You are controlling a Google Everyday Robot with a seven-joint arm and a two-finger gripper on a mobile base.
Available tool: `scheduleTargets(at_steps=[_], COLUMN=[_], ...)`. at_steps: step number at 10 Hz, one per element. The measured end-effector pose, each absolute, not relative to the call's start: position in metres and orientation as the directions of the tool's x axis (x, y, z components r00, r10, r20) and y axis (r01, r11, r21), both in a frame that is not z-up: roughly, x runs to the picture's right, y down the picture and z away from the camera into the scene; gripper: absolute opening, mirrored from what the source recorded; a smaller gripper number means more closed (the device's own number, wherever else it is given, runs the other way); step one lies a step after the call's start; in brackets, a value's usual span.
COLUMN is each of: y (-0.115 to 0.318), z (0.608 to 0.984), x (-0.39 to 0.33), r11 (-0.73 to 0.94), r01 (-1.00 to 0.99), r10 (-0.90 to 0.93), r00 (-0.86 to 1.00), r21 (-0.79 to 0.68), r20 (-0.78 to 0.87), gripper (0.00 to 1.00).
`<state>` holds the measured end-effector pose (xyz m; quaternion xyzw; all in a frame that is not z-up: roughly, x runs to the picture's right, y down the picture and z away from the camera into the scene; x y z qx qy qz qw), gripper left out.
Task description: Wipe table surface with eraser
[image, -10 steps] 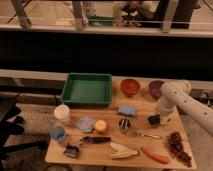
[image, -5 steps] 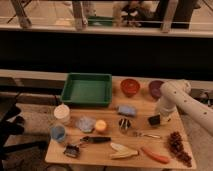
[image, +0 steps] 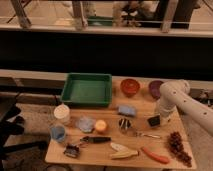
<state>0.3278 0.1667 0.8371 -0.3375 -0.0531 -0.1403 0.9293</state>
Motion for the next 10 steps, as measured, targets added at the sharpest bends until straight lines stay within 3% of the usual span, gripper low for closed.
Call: scheduleTargets(at_steps=[10], y=[0.149], z=[0.863], x=[0.357], r11=[0.806], r01=[0.169], r10=[-0.108], r00=[0.984], r21=[-0.567], r20=[0.139], gripper=[0.03])
